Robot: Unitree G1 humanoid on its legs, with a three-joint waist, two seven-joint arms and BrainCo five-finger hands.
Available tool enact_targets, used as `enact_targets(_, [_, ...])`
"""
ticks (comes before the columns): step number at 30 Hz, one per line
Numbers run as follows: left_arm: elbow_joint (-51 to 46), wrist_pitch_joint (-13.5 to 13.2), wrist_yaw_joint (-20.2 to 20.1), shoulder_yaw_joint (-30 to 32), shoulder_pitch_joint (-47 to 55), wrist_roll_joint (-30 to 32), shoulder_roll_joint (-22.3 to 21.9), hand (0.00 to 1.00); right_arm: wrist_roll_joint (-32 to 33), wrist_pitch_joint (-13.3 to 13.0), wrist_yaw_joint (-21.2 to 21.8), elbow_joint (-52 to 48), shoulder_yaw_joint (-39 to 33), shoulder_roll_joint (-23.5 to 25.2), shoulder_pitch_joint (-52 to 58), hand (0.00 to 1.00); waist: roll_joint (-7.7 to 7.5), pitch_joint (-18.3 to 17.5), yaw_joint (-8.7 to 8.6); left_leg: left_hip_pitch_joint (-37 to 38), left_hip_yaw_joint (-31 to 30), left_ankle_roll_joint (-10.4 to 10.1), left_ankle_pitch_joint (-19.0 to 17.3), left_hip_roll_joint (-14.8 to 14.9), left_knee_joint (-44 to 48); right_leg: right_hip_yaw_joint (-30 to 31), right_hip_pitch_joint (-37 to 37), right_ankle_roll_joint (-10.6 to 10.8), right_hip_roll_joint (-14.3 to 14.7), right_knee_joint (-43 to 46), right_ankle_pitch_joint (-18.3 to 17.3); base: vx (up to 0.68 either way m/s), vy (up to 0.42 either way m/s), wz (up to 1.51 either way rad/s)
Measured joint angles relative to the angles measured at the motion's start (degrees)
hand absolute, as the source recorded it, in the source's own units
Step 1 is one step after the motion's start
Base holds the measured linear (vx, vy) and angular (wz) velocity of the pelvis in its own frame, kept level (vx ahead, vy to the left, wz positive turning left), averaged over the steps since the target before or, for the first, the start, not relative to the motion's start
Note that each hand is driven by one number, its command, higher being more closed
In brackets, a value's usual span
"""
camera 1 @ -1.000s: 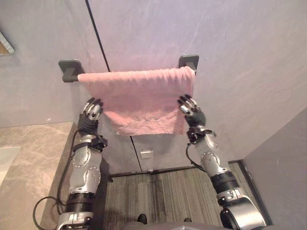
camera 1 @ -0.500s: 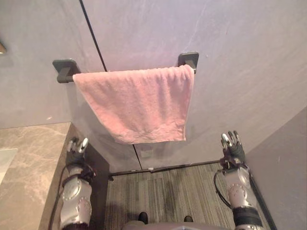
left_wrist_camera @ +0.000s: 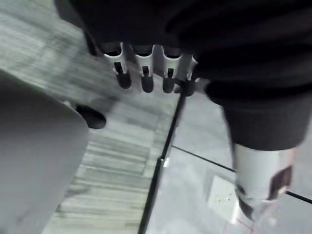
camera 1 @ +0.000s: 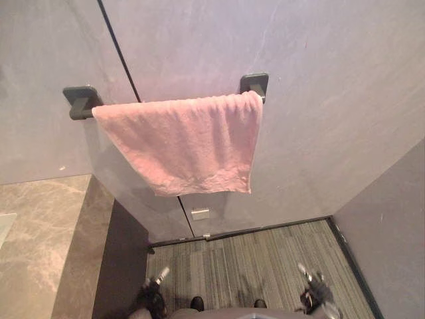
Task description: Organize washtable
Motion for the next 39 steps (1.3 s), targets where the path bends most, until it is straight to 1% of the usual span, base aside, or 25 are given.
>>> enact_targets(1, [2.3,0.3,0.1,1.0,-0.5,0.2,0.1,0.0,-0.7,1.0,-0.1,2.3,-1.3,-0.1,-0.2,0.0,0.38,-0.3,-0.06,0.3,0.5,0.0,-0.2,0.0,0.0,0.5,0.1,0.0,0.0,0.1,0.0,-0.01,0.012,-0.23])
enact_targets(8, [6.3,1.4,0.9,5.7,0.1,2.4,-0.3,0.0,-1.7,1.9,-0.3,5.6,-1.8,-0.2,-1.3,0.0,0.89,-0.4,-0.37,-0.8,1.8,-0.1,-2.6,0.2,4.1,1.9,-1.3,-0.3,0.1,3.1,-1.3,-0.03,0.005,-0.11])
enact_targets(11, [6.0,1.6,2.1,6.7,0.4,2.4,-0.6,0.0,-2.1,1.8,-0.9,4.3,0.4,-0.2,-3.1,0.0,1.16,1.5,-0.36,-3.5,-0.5,-0.9,-2.0,0.3,5.6,-0.1,-4.7,-1.2,0.1,10.1,-4.6,-0.12,-0.032,0.41])
enact_targets(14, [3.8,1.4,3.5,7.2,0.2,1.9,-0.8,0.0,-2.1,1.6,-1.7,2.0,2.1,0.0,-2.8,0.0,0.58,2.8,-0.62,-8.4,-6.0,-2.0,0.2,-0.2,6.1,-5.4,-10.0,-2.1,-0.7,18.2,-8.7,-0.16,-0.1,1.03])
enact_targets(16, [2.6,1.5,4.1,8.0,0.0,1.8,-1.6,0.0,-2.2,1.8,-2.6,-0.1,1.9,0.2,-2.5,0.0,1.83,3.5,-0.72,-9.6,-8.0,-0.2,0.8,0.6,1.3,-9.6,-12.0,-3.7,-0.6,21.6,-11.1,-0.08,-0.199,1.42])
enact_targets(17, [2.4,1.6,4.5,9.6,-0.9,1.3,-1.3,0.0,-2.9,1.8,-3.0,-1.6,1.5,1.8,-2.8,0.0,-0.4,3.7,-1.53,-9.9,-1.2,4.4,-3.6,0.9,1.0,-12.9,-10.9,-5.0,-2.3,18.5,-10.4,0.23,-0.267,2.09])
enact_targets(18, [1.5,1.5,4.8,9.7,-2.5,1.3,-1.0,0.0,-3.9,1.6,-3.8,-2.4,0.8,2.6,-2.8,0.0,-1.85,5.0,-1.87,-13.8,12.0,4.4,-5.0,1.4,18.8,-19.3,-9.1,-5.2,-6.1,17.4,-8.8,0.36,-0.266,2.16])
enact_targets(20, [1.3,1.4,4.7,9.7,-2.0,1.3,-1.7,0.0,-3.9,1.7,-3.9,-2.9,0.8,2.6,-2.7,0.0,-1.08,4.8,-2.25,-13.1,14.0,2.1,-7.3,2.3,30.7,-23.4,-7.1,-5.7,-6.2,17.1,-9.0,0.36,-0.135,1.31])
enact_targets(22, [1.7,1.1,4.6,9.3,-0.4,1.3,-2.7,0.0,-3.9,1.5,-3.9,-3.9,0.9,2.1,-3.7,0.0,1.4,3.9,-2.53,-3.6,11.6,-3.0,-13.2,3.2,36.0,-27.1,-5.3,-6.3,-4.4,16.6,-9.3,0.29,-0.066,0.83])
enact_targets(23, [1.9,1.2,4.5,8.7,-0.3,1.3,-2.6,0.0,-3.9,1.4,-3.9,-3.7,0.8,1.9,-4.3,0.0,1.76,3.7,-2.56,-1.4,10.3,-3.6,-13.4,3.1,35.2,-27.6,-5.7,-6.4,-4.1,16.8,-9.2,0.16,-0.013,0.73])
enact_targets(25, [2.3,1.2,4.2,5.4,-0.4,1.5,-2.5,0.0,-3.8,1.1,-3.9,-3.2,0.2,1.6,-6.4,0.0,2.75,3.2,-3.48,5.6,7.0,-5.7,-8.7,3.9,26.4,-29.8,-9.1,-6.5,-4.4,19.5,-9.1,0.15,0.02,0.76])
enact_targets(26, [2.3,1.3,3.9,2.8,-0.8,1.8,-2.7,0.0,-3.8,1.0,-4.0,-1.8,-0.8,0.9,-7.1,0.0,3.53,2.9,-4.13,9.1,3.8,-6.5,-7.5,2.9,16.3,-30.4,-12.0,-6.6,-5.9,23.5,-9.0,-0.03,0.077,0.86])
enact_targets(27, [2.2,1.3,3.7,1.6,-1.4,2.1,-3.0,0.0,-3.8,1.0,-4.0,-1.1,-0.8,0.5,-7.3,0.0,3.37,3.1,-5.01,9.3,2.8,-6.5,-7.4,2.5,13.8,-30.5,-14.0,-6.9,-7.1,27.1,-9.0,-0.26,0.173,1.01])
enact_targets(28, [2.2,1.5,3.7,-0.2,-2.8,2.5,-2.9,0.0,-3.8,1.1,-3.9,-0.7,-0.5,-0.2,-7.7,0.0,3.35,3.5,-5.4,9.8,2.6,-4.7,-8.5,2.4,11.5,-28.9,-18.9,-6.6,-7.5,32.3,-10.1,-0.27,0.108,0.52])
enact_targets(29, [2.5,1.7,3.6,-1.4,-2.7,2.6,-1.4,0.0,-3.7,1.0,-4.1,-0.4,1.0,0.2,-7.8,0.0,3.3,4.3,-5.25,9.5,3.4,-4.7,-12.1,3.8,13.7,-25.9,-18.6,-6.4,-1.3,22.9,-5.3,-0.24,0.123,0.18])
enact_targets(30, [2.8,1.8,3.6,-1.3,-3.0,2.6,-0.7,0.0,-3.7,1.0,-4.3,-0.4,1.8,0.3,-7.8,0.0,1.52,4.7,-5.37,9.0,3.2,-4.5,-14.4,3.0,16.3,-25.6,-17.9,-9.9,-1.3,20.8,-3.6,-0.16,0.095,-0.49])
enact_targets(31, [2.6,1.8,3.7,-2.0,-4.0,3.5,-0.6,0.0,-3.7,1.0,-4.4,0.6,2.9,-0.2,-9.0,0.0,1.46,6.0,-4.16,8.2,3.5,-1.4,-17.6,3.0,17.4,-24.4,-18.2,-10.2,-1.8,21.7,-2.0,-0.28,0.172,-0.26])
enact_targets(32, [2.4,1.6,3.7,-2.8,-5.2,4.4,-0.7,0.0,-3.7,0.9,-4.8,0.3,3.0,-0.3,-9.1,0.0,0.81,6.7,-5.35,8.2,3.0,-0.1,-18.3,1.7,13.8,-23.6,-18.7,-9.2,-3.7,22.9,-1.4,-0.41,0.241,-0.09])
enact_targets(33, [1.7,1.1,3.7,-4.0,-5.7,4.7,-0.6,0.0,-3.8,0.9,-4.8,0.0,3.7,-0.2,-9.1,0.0,0.26,7.5,-6.17,8.2,2.7,1.3,-16.9,0.4,9.5,-23.2,-19.2,-8.2,-5.5,23.9,-0.6,-0.4,0.277,0.19])
enact_targets(34, [1.6,1.1,3.6,-4.6,-6.4,4.8,-0.4,0.0,-3.8,0.9,-4.8,0.2,4.4,-0.2,-9.0,0.0,-0.56,8.5,-5.63,8.9,2.6,0.6,-15.1,-1.7,8.7,-20.6,-20.0,-6.1,-6.2,24.3,1.0,-0.35,0.304,-0.13])
enact_targets(35, [1.9,1.1,3.6,-3.8,-6.6,5.3,-0.1,0.0,-3.8,1.6,-4.7,-0.2,6.0,-0.6,-9.1,0.0,0.26,8.8,-4.54,7.7,4.0,0.8,-13.9,-2.2,9.0,-16.0,-20.4,-2.2,-6.2,23.4,2.2,0.05,0.276,-0.11])
enact_targets(36, [2.4,1.0,3.9,-2.5,-6.5,6.4,-0.6,0.0,-3.9,1.9,-4.1,-2.4,6.0,-0.5,-8.0,0.0,0.19,8.9,-4.81,5.9,3.2,1.7,-13.4,-3.1,10.7,-12.1,-20.7,-2.8,-7.3,33.5,-2.2,0.31,0.172,0.14])
enact_targets(37, [3.0,1.0,4.1,-1.6,-6.4,6.5,-0.5,0.0,-3.9,2.0,-3.9,-2.4,6.0,-0.4,-7.4,0.0,0.36,9.0,-4.73,5.2,2.2,2.0,-12.9,-3.4,11.4,-10.4,-19.8,-2.9,-7.6,38.3,-4.6,0.69,0.065,0.77])
enact_targets(38, [4.2,1.1,4.6,0.0,-5.8,6.4,-0.3,0.0,-4.0,2.2,-3.6,-2.3,5.9,-0.1,-6.6,0.0,0.37,9.0,-4.57,3.3,-0.1,2.5,-12.3,-4.3,13.1,-7.1,-16.8,-1.4,-7.9,44.6,-8.0,0.72,0.001,1.08])
enact_targets(39, [4.0,1.3,4.8,2.5,-4.8,5.1,-0.5,0.0,-4.5,2.2,-3.2,-2.3,6.3,0.2,-6.1,0.0,-0.54,8.5,-4.44,1.9,-2.5,3.0,-11.3,-5.8,13.8,-3.8,-13.7,-0.9,-8.6,48.4,-9.9,0.69,-0.011,1.13])
